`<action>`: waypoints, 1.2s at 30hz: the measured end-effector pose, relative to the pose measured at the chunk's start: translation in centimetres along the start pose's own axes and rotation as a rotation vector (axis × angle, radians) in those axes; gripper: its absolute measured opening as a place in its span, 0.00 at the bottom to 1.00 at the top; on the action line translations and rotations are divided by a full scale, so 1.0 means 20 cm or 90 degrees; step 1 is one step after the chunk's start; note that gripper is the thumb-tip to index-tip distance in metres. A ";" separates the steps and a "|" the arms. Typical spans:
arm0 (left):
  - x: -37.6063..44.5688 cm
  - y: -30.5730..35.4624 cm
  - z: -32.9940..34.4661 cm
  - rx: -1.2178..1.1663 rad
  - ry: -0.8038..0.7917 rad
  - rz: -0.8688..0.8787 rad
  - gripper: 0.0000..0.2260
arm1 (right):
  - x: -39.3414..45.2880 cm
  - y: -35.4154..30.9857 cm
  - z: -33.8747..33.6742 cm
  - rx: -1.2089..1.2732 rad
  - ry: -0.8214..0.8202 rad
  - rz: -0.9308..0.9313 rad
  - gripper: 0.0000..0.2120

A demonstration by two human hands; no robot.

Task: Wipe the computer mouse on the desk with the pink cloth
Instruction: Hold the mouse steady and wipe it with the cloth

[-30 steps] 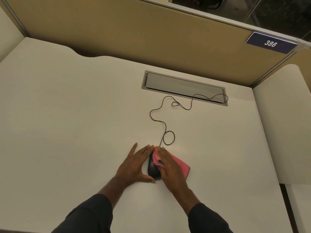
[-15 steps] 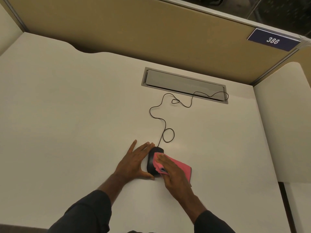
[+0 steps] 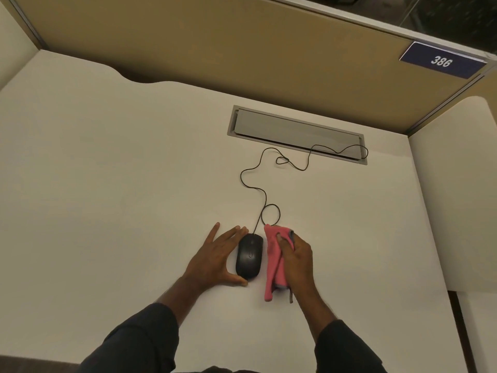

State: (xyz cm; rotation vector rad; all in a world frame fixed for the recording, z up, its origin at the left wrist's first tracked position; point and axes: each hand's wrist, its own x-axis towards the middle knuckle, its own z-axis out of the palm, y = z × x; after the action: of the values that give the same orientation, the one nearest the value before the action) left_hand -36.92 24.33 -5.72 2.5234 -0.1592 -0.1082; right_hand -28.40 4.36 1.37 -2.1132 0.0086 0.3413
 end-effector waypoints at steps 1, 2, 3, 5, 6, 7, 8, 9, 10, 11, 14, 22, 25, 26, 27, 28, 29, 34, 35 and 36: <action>0.00 0.00 0.00 -0.002 0.000 0.000 0.56 | 0.01 0.00 0.01 -0.007 -0.003 -0.020 0.05; 0.00 0.00 0.00 -0.003 0.000 0.000 0.56 | 0.03 0.00 0.02 -0.022 -0.015 -0.044 0.08; 0.00 0.00 0.00 -0.001 0.000 0.001 0.56 | 0.03 0.01 0.04 -0.036 -0.035 -0.059 0.08; 0.00 0.00 0.00 0.004 0.001 0.002 0.56 | 0.03 0.03 0.09 -0.086 -0.085 -0.081 0.06; 0.00 0.01 0.00 0.003 0.004 0.002 0.56 | 0.01 0.03 0.12 -0.113 -0.109 -0.091 0.11; 0.00 0.01 0.00 0.002 0.007 0.001 0.55 | -0.01 0.04 0.15 -0.135 -0.130 -0.100 0.16; 0.00 0.01 0.00 0.000 0.009 0.000 0.55 | -0.03 0.05 0.18 -0.146 -0.147 -0.111 0.18; 0.00 0.02 0.00 -0.002 0.008 -0.001 0.55 | -0.05 0.06 0.20 -0.141 -0.163 -0.123 0.21; 0.00 0.02 0.00 -0.005 0.008 -0.001 0.55 | -0.07 0.07 0.20 -0.136 -0.170 -0.137 0.23; 0.00 0.02 0.00 -0.008 0.009 -0.001 0.55 | -0.09 0.09 0.20 -0.130 -0.170 -0.155 0.24; 0.00 0.02 0.00 -0.007 0.014 0.005 0.54 | -0.10 0.11 0.18 -0.138 -0.175 -0.189 0.26; 0.00 0.02 0.01 0.006 0.012 0.005 0.55 | -0.22 0.19 0.12 -0.205 -0.186 -0.328 0.29; 0.00 0.03 0.00 -0.004 0.024 0.007 0.54 | -0.28 0.22 0.10 -0.214 -0.204 -0.345 0.30; 0.00 0.03 0.00 -0.009 0.028 0.009 0.54 | -0.29 0.23 0.09 -0.218 -0.217 -0.343 0.29; -0.01 0.03 0.00 -0.013 0.029 0.009 0.54 | -0.31 0.23 0.08 -0.223 -0.226 -0.340 0.28; -0.01 0.03 0.00 -0.015 0.028 0.009 0.54 | -0.32 0.23 0.08 -0.222 -0.228 -0.338 0.27; -0.01 0.02 0.00 -0.017 0.027 0.007 0.54 | -0.33 0.22 0.07 -0.211 -0.220 -0.339 0.27; 0.00 0.01 0.00 -0.005 0.015 -0.002 0.56 | -0.26 0.14 0.00 -0.070 -0.126 -0.234 0.18; 0.00 0.00 0.00 -0.003 0.014 -0.001 0.57 | -0.24 0.13 0.00 -0.052 -0.101 -0.211 0.17; 0.00 0.00 0.00 -0.001 0.012 -0.001 0.57 | -0.21 0.12 0.00 -0.043 -0.072 -0.193 0.17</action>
State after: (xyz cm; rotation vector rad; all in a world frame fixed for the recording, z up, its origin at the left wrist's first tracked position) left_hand -37.00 24.31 -5.73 2.5219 -0.1499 -0.0848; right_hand -32.69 2.54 0.41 -2.1191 -0.3903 0.2804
